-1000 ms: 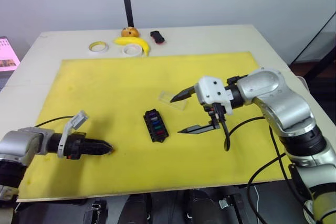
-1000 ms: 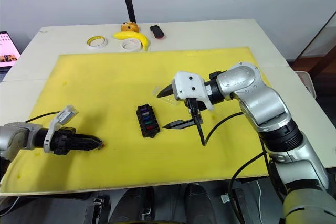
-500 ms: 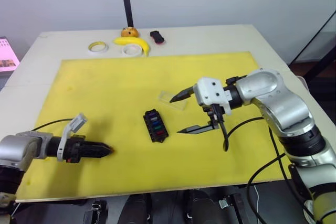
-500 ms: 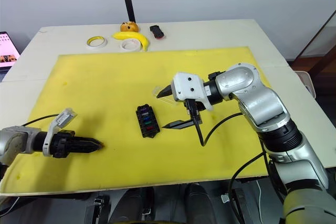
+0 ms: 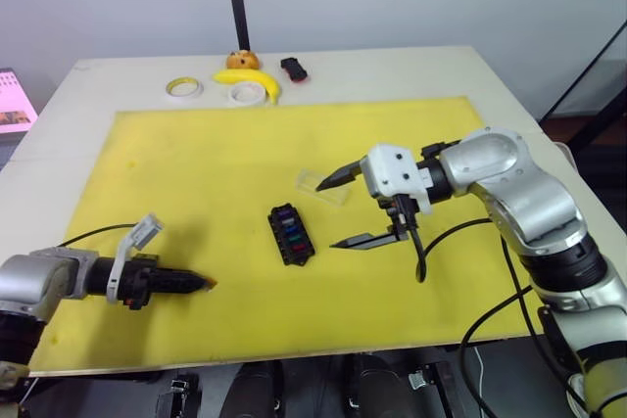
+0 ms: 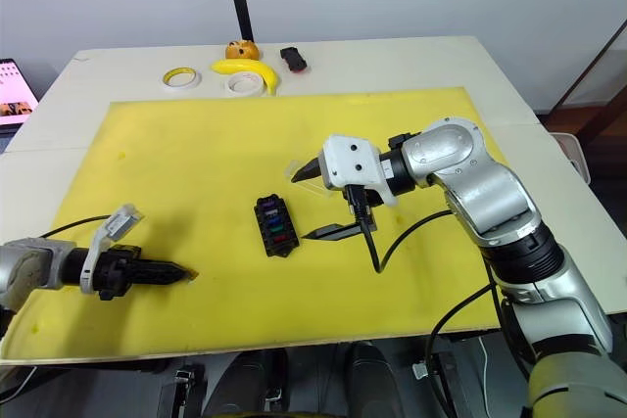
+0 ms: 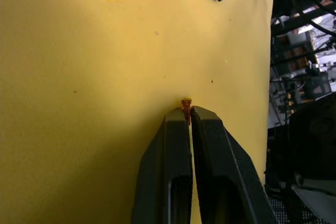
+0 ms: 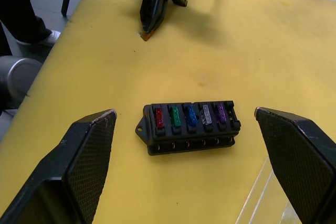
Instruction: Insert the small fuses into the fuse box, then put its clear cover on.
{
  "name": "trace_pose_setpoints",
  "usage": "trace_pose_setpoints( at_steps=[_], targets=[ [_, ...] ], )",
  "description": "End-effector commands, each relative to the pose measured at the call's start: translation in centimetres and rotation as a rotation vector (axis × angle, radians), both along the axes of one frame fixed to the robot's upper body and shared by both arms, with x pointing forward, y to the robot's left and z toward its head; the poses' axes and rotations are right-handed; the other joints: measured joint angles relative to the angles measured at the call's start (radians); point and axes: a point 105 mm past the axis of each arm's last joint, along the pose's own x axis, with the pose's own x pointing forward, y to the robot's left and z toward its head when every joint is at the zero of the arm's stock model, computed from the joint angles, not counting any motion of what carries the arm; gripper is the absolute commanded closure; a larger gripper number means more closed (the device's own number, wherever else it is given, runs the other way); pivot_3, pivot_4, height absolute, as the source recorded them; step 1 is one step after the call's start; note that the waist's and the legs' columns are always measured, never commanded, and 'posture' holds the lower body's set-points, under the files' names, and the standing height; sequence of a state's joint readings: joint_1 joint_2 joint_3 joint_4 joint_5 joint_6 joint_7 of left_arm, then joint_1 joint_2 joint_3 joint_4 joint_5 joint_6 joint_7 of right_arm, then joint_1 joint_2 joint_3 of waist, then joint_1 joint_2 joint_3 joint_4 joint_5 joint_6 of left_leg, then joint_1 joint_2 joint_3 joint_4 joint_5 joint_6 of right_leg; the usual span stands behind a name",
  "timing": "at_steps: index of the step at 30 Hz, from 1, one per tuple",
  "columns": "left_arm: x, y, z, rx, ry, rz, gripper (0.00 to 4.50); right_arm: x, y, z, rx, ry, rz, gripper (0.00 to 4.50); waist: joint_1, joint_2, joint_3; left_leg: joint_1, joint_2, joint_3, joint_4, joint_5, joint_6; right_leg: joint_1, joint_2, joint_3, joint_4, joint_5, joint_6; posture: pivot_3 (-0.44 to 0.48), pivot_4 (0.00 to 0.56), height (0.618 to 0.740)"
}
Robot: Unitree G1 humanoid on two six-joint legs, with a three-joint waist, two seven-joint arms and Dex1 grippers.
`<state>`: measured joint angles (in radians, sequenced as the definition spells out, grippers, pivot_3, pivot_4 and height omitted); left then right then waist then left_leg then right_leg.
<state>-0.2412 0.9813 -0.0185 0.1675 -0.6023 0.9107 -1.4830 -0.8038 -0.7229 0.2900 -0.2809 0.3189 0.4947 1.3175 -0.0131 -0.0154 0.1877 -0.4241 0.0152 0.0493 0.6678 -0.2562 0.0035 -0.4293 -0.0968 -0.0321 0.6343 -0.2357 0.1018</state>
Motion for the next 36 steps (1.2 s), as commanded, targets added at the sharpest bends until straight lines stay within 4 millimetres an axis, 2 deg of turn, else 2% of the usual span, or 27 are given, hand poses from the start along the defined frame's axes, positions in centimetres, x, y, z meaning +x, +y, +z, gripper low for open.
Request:
trace_pose_setpoints(
  at_steps=[1,4,6,10,14,21,26,29,32,36],
  targets=[
    [-0.3,0.1,-0.2,0.013,0.011,0.004,4.46,-0.2,0.3,0.6,0.012,-0.033,0.014,0.00,0.000,0.000,0.000,0.000,0.000,0.000,0.000,0.000,0.000,0.000,0.000,0.000,0.000,0.000,0.000,0.000,0.150,0.740],
    [-0.3,0.0,0.0,0.005,-0.002,0.009,4.46,-0.2,0.3,0.6,0.013,-0.032,0.013,0.00,0.000,0.000,0.000,0.000,0.000,0.000,0.000,0.000,0.000,0.000,0.000,0.000,0.000,0.000,0.000,0.000,0.150,0.740],
    [0.1,-0.3,0.9,-0.014,-0.035,0.015,4.46,-0.3,0.4,0.6,0.015,-0.029,0.013,0.00,0.000,0.000,0.000,0.000,0.000,0.000,0.000,0.000,0.000,0.000,0.000,0.000,0.000,0.000,0.000,0.000,0.150,0.740],
    [1.4,-1.1,4.1,-0.084,-0.150,0.039,4.46,-0.2,0.3,0.6,0.015,-0.001,-0.003,0.00,0.005,0.000,0.000,0.000,0.001,-0.001,0.000,0.000,0.000,0.000,0.000,0.000,0.000,0.000,0.000,0.000,0.150,0.740],
    [1.8,-2.6,8.2,-0.155,-0.297,0.027,4.46,0.0,0.6,1.3,0.066,0.121,-0.057,0.00,0.002,0.000,0.000,-0.001,0.001,-0.001,0.001,0.000,0.000,0.000,-0.001,0.000,0.000,0.000,0.000,0.000,0.150,0.740],
    [1.7,-6.2,13.6,-0.200,-0.523,-0.068,4.46,0.2,3.2,3.8,0.211,0.349,-0.106,0.00,0.000,0.000,0.000,0.000,0.001,-0.002,0.001,0.000,0.000,0.000,-0.001,0.000,0.001,0.000,0.000,0.000,0.150,0.740],
    [1.8,-8.2,14.7,-0.212,-0.603,-0.123,4.46,-0.1,4.6,3.8,0.207,0.439,-0.102,0.00,0.002,-0.001,0.000,0.000,-0.001,-0.002,0.001,0.000,0.000,0.001,-0.001,0.000,0.001,0.000,0.000,0.000,0.150,0.740],
    [2.0,-8.8,15.1,-0.221,-0.630,-0.137,4.50,-0.5,5.2,4.1,0.206,0.466,-0.087,0.90,0.001,-0.001,0.000,0.000,-0.002,-0.002,0.001,0.000,0.000,0.001,0.000,0.000,0.001,0.000,0.000,0.000,0.150,0.740],
    [2.0,-9.0,14.9,-0.214,-0.638,-0.146,4.50,-0.6,5.6,4.3,0.208,0.468,-0.082,2.33,0.000,-0.001,0.000,0.000,-0.002,-0.002,0.000,0.000,0.000,0.001,0.000,0.000,0.001,0.000,0.000,0.000,0.150,0.740],
    [2.1,-9.2,14.7,-0.212,-0.639,-0.152,4.50,-0.8,5.9,4.4,0.200,0.483,-0.074,2.33,0.000,-0.001,0.000,0.000,-0.002,-0.002,0.000,0.000,0.000,0.001,0.000,0.000,0.001,0.000,0.000,0.000,0.150,0.740]
  ],
)
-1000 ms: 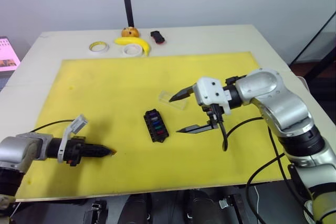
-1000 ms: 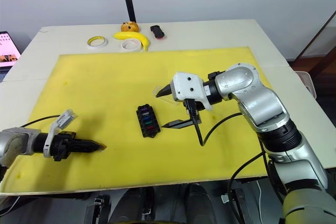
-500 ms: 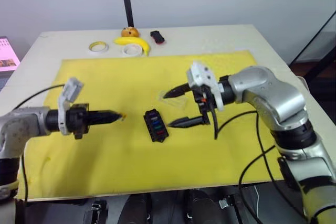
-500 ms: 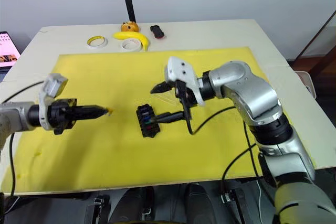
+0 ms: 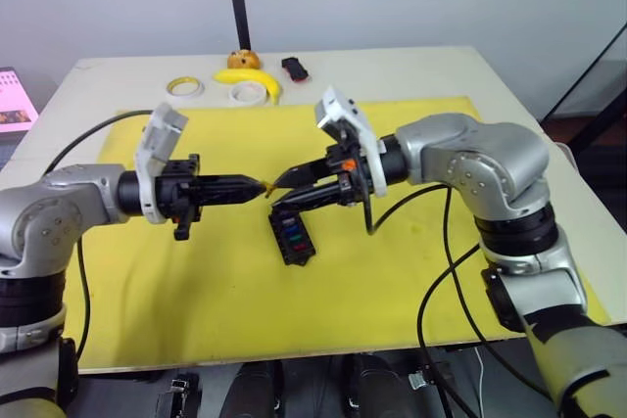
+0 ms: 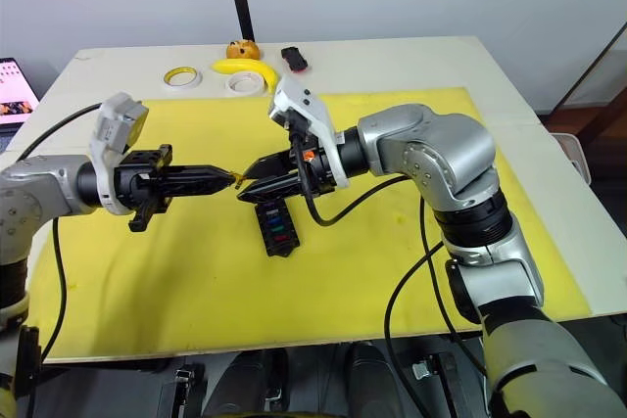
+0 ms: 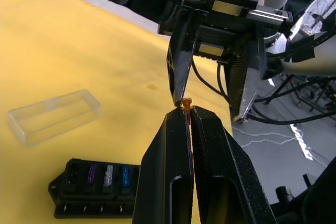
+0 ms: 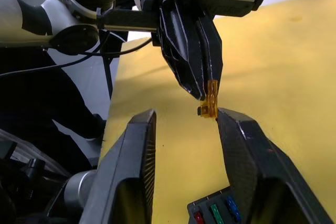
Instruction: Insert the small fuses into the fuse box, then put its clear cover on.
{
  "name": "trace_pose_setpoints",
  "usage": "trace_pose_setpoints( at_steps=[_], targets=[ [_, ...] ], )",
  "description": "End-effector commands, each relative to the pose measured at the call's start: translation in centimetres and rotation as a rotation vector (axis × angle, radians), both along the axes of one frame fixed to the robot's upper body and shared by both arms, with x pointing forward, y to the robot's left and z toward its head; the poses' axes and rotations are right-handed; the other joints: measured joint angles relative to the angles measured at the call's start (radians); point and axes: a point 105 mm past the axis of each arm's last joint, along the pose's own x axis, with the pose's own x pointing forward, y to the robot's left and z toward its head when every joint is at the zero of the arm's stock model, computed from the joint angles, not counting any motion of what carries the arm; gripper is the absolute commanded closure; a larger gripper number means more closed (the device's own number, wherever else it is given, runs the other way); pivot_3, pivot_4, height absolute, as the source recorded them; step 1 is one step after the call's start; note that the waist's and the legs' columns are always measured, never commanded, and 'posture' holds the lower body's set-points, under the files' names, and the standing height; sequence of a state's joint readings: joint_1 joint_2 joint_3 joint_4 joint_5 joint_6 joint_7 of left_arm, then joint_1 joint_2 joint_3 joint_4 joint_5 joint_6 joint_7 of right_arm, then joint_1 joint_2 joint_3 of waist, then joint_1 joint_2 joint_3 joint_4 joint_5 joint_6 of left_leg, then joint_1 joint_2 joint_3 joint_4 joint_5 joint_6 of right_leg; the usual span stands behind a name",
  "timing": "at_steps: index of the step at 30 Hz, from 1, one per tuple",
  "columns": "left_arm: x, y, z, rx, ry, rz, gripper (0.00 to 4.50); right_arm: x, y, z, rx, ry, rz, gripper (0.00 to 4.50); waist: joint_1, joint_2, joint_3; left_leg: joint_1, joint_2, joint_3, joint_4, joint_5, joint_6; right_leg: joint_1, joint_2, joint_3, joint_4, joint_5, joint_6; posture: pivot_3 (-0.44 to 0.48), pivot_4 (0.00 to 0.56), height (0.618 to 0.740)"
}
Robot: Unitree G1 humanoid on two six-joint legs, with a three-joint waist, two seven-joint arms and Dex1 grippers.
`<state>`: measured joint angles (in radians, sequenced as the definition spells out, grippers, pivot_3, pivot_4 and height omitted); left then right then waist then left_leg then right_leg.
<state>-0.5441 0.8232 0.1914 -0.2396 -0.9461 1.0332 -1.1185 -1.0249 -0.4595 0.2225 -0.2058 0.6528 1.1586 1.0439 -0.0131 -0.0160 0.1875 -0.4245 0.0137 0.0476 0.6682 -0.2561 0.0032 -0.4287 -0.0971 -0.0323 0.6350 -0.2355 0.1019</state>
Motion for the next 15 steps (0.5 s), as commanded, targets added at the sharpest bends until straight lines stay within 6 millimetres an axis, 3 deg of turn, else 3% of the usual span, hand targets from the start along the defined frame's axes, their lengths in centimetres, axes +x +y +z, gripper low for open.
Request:
trace_pose_setpoints(
  at_steps=[1,12,15],
  targets=[
    [-0.19,-0.26,0.63,0.005,-0.049,-0.012,4.50,-0.67,0.52,1.13,0.021,-0.024,0.037,2.33,0.000,0.000,0.000,0.000,0.000,0.000,0.000,0.000,0.000,0.000,0.000,0.000,0.000,0.000,0.000,0.000,0.150,0.740],
    [-0.01,-0.33,0.66,0.004,-0.058,-0.008,4.50,-0.71,0.84,0.88,0.010,-0.028,0.047,2.33,0.000,0.000,0.000,0.000,0.000,0.000,0.000,0.000,0.000,0.000,0.000,0.000,0.000,0.000,0.000,0.000,0.150,0.740],
    [-0.04,-0.30,0.58,0.006,-0.058,-0.007,4.50,-0.77,0.85,0.90,0.010,-0.031,0.049,3.18,0.000,0.000,0.000,0.000,0.000,0.000,0.000,0.000,0.000,0.000,0.000,0.000,0.000,0.000,0.000,0.000,0.150,0.740]
  ],
)
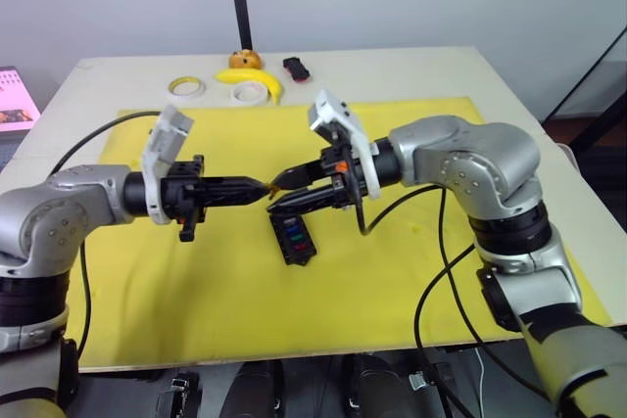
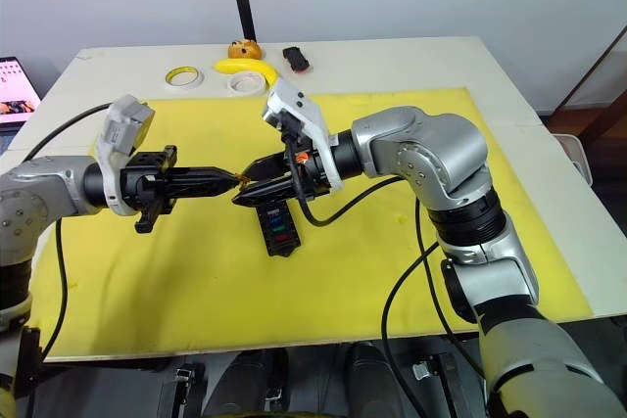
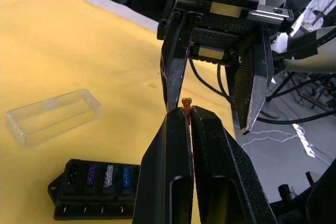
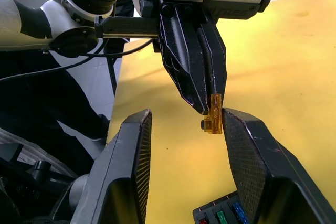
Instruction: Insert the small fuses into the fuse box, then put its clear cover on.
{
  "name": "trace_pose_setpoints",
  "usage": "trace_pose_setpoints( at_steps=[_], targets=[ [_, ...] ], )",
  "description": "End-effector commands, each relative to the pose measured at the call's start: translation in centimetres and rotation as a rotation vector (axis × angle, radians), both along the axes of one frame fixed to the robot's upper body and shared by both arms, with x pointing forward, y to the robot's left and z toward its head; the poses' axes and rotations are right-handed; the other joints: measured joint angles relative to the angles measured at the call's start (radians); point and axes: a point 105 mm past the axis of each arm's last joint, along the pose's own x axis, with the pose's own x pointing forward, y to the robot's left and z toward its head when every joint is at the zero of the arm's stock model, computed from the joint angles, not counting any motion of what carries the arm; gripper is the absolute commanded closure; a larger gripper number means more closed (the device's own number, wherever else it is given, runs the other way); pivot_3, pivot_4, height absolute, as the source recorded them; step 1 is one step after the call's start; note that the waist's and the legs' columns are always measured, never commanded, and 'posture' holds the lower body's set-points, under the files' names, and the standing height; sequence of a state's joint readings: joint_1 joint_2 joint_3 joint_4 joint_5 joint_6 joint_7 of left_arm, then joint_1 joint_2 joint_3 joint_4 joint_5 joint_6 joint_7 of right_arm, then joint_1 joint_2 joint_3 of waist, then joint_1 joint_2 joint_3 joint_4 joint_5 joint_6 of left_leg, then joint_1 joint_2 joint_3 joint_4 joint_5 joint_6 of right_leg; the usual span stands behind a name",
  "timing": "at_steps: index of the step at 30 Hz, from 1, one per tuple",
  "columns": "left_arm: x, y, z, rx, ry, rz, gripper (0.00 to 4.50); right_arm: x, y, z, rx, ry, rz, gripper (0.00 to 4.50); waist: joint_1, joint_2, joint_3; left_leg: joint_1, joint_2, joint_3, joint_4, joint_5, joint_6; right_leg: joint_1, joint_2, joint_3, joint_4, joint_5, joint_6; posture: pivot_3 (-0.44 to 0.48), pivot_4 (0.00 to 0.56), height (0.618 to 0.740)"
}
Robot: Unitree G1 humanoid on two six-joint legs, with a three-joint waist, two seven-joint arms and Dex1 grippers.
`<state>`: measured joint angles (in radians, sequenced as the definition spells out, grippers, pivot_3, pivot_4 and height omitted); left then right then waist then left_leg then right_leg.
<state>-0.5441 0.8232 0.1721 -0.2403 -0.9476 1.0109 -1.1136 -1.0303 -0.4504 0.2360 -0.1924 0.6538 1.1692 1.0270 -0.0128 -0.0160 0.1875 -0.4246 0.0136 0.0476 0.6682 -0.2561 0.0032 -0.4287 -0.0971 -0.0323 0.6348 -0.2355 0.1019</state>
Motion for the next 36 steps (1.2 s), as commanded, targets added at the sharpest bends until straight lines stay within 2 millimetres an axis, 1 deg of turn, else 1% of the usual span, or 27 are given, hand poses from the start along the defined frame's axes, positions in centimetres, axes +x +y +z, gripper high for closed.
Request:
trace_pose_setpoints(
  at_steps=[1,2,3,8,11,13,14,15,19,21,23,27,31,36],
  targets=[
    [-0.1,0.0,0.7,0.003,-0.049,0.001,4.50,-0.9,0.6,1.2,0.022,-0.046,0.059,3.62,0.000,0.000,0.000,0.000,0.000,0.000,0.000,0.000,0.000,0.000,0.000,0.000,0.000,0.000,0.000,0.000,0.150,0.740],
    [-0.1,0.0,0.7,0.004,-0.049,0.001,4.50,-1.0,0.5,1.2,0.021,-0.046,0.060,4.12,0.000,0.000,0.000,0.000,0.000,0.000,0.000,0.000,0.000,0.000,0.000,0.000,0.000,0.000,0.000,0.000,0.150,0.740],
    [-0.1,0.0,0.6,0.005,-0.049,0.001,4.50,-1.0,0.5,1.2,0.018,-0.047,0.061,4.44,0.000,0.000,0.000,0.000,0.000,0.000,0.000,0.000,0.000,0.000,0.000,0.000,0.000,0.000,0.000,0.000,0.150,0.740],
    [-0.2,0.0,0.3,0.014,-0.053,0.006,4.50,-1.1,0.4,1.1,0.008,-0.052,0.063,4.44,-0.001,0.000,0.000,0.000,0.000,0.000,0.000,0.000,0.000,0.000,0.000,0.000,0.000,0.000,0.000,0.000,0.150,0.740],
    [-0.2,0.1,0.0,0.055,-0.067,0.020,4.50,-0.9,0.4,1.0,-0.009,-0.079,0.064,4.44,0.000,0.000,0.000,0.000,0.000,0.000,0.000,0.000,0.000,0.000,0.000,0.000,0.000,0.000,0.000,0.000,0.150,0.740],
    [-0.2,0.4,-0.3,0.086,-0.084,0.042,3.83,-0.6,0.4,0.8,-0.033,-0.115,0.064,4.50,-0.001,0.000,0.000,0.000,0.000,0.000,0.000,0.000,0.000,0.000,0.000,0.000,0.000,0.000,0.000,0.000,0.150,0.740],
    [-0.2,0.8,-0.7,0.130,-0.100,0.058,3.57,-0.3,0.4,0.5,-0.057,-0.142,0.061,4.50,-0.001,0.000,0.000,0.000,0.000,0.000,0.000,0.000,0.000,0.000,0.000,0.000,0.000,0.000,0.000,0.000,0.150,0.740],
    [-0.2,1.4,-1.4,0.186,-0.120,0.082,3.11,0.2,0.4,0.1,-0.093,-0.182,0.057,4.50,-0.004,0.000,0.000,0.000,0.000,0.000,0.000,0.000,0.000,0.000,0.000,0.000,0.000,0.000,0.000,0.000,0.150,0.740],
    [-0.4,3.0,-3.7,0.346,-0.171,0.148,0.89,2.0,0.7,-1.6,-0.205,-0.299,0.074,4.50,-0.005,0.000,0.000,0.000,0.000,0.001,-0.001,0.000,0.000,-0.001,0.001,0.000,-0.001,0.000,0.000,0.000,0.150,0.740],
    [-0.3,3.6,-4.9,0.384,-0.176,0.185,0.03,2.9,1.0,-2.5,-0.261,-0.351,0.096,4.50,-0.005,0.000,0.000,0.000,0.000,0.001,-0.001,0.000,0.000,-0.001,0.000,0.000,-0.001,0.000,0.000,0.000,0.150,0.740],
    [-0.1,3.8,-5.9,0.407,-0.183,0.213,0.03,3.9,1.2,-3.2,-0.314,-0.402,0.119,4.50,-0.002,0.000,0.000,0.000,0.000,0.002,-0.001,0.000,0.000,-0.001,0.000,0.000,-0.001,0.000,0.000,0.000,0.150,0.740],
    [-0.4,3.3,-7.3,0.440,-0.197,0.222,0.03,5.5,1.9,-4.2,-0.390,-0.487,0.175,4.50,-0.001,0.001,0.000,0.000,0.000,0.002,-0.001,0.000,0.000,-0.001,0.000,0.000,-0.001,0.000,0.000,0.000,0.150,0.740],
    [-0.6,2.5,-7.3,0.415,-0.204,0.229,0.03,6.4,2.3,-4.4,-0.415,-0.498,0.200,4.50,-0.002,0.000,0.000,-0.001,0.001,0.002,-0.001,0.000,0.000,-0.001,0.000,0.000,-0.001,0.000,0.000,0.000,0.150,0.740],
    [-0.6,2.4,-7.4,0.415,-0.215,0.243,0.03,6.9,2.2,-4.6,-0.437,-0.515,0.228,4.50,-0.002,0.001,0.000,-0.001,0.001,0.001,-0.001,0.000,0.000,-0.001,0.000,0.000,-0.001,0.000,0.000,0.000,0.150,0.740]
  ],
)
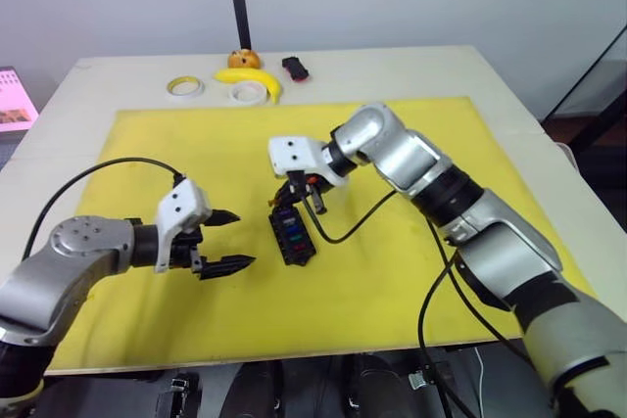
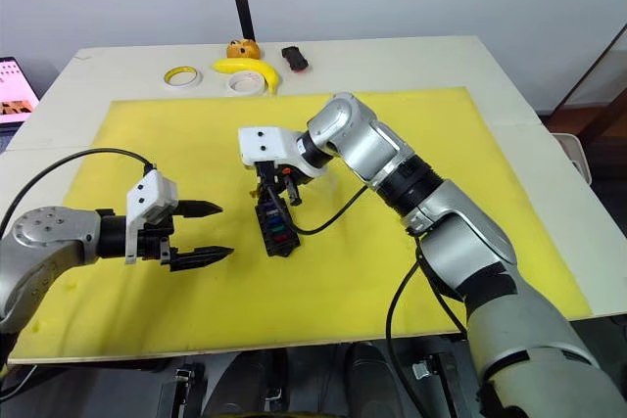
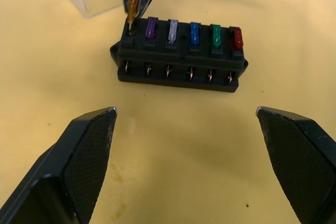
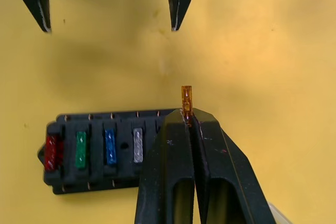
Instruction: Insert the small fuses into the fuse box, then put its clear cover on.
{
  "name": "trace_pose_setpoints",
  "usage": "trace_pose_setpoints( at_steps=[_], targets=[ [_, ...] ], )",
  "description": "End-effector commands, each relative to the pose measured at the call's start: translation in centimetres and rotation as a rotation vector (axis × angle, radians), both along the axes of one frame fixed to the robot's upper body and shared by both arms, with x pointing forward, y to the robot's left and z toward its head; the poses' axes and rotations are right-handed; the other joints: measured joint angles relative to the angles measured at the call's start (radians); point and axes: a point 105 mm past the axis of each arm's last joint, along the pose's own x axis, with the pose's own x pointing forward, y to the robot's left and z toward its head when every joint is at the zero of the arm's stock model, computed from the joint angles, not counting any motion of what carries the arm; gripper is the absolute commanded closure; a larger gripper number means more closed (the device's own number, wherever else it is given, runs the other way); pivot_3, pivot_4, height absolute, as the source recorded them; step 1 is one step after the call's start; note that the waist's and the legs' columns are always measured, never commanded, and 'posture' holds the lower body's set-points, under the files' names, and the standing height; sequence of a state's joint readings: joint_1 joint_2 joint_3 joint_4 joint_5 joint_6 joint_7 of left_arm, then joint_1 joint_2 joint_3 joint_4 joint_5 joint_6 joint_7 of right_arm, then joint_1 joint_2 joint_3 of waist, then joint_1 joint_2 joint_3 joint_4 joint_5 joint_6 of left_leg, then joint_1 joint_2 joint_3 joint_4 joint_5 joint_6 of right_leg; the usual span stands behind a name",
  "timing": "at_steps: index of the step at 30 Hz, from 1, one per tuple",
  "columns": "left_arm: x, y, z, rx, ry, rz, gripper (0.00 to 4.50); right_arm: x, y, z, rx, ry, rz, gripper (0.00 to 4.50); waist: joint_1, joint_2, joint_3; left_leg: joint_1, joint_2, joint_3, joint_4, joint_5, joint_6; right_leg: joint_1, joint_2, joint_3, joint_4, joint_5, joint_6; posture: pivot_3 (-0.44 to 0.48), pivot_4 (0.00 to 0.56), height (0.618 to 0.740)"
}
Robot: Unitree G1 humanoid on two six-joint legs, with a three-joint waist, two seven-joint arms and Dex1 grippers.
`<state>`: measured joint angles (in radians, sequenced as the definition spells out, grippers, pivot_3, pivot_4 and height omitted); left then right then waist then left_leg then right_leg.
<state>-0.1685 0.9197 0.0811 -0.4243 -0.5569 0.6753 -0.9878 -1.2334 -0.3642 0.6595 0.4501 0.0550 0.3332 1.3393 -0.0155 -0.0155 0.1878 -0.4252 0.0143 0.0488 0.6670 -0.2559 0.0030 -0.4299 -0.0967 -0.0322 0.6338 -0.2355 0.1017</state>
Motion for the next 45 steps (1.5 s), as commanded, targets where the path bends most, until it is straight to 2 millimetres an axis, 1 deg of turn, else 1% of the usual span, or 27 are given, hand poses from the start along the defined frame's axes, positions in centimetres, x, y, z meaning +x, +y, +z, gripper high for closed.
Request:
trace_pose_setpoints(
  at_steps=[1,12,19,28,41,45],
  targets=[
    [0.1,-0.3,0.9,-0.003,-0.054,-0.004,0.03,0.2,0.3,1.4,0.008,-0.049,0.036,4.50,0.001,0.000,0.000,0.000,0.000,0.000,0.000,0.000,0.000,0.000,0.000,0.000,0.000,0.000,0.000,0.000,0.150,0.740],
    [0.4,-0.2,1.0,0.005,-0.063,-0.015,0.03,1.0,0.4,1.1,0.000,-0.057,0.021,4.50,-0.001,0.000,0.000,0.000,0.000,0.000,0.000,0.000,0.000,0.000,0.000,0.000,0.000,0.000,0.000,0.000,0.150,0.740],
    [0.6,-0.2,0.6,0.023,-0.062,-0.009,0.03,1.1,0.2,0.5,-0.020,-0.054,0.022,4.50,-0.001,0.000,0.000,0.000,0.000,0.000,0.000,0.000,0.000,0.000,0.000,0.000,0.000,0.000,0.000,0.000,0.150,0.740],
    [0.8,-0.1,0.7,0.021,-0.073,-0.004,0.03,1.5,-0.2,-0.2,-0.042,-0.059,0.014,4.50,-0.001,0.000,0.000,0.000,0.000,0.000,0.000,0.000,-0.001,0.000,0.000,0.000,0.000,0.000,0.000,0.000,0.150,0.740],
    [0.9,-0.1,0.7,0.035,-0.096,0.001,0.03,0.9,0.2,-1.3,-0.071,-0.074,0.059,4.50,-0.001,0.000,0.000,0.000,0.000,0.000,0.000,0.000,-0.001,0.000,0.000,0.000,0.000,0.000,0.000,0.000,0.150,0.740],
    [1.0,-0.1,0.8,0.034,-0.099,0.004,0.03,0.6,0.2,-1.3,-0.072,-0.082,0.073,4.50,-0.001,0.000,0.000,0.000,0.000,0.000,0.000,0.000,-0.001,0.000,0.000,0.000,0.000,0.000,0.000,0.000,0.150,0.740]
  ],
)
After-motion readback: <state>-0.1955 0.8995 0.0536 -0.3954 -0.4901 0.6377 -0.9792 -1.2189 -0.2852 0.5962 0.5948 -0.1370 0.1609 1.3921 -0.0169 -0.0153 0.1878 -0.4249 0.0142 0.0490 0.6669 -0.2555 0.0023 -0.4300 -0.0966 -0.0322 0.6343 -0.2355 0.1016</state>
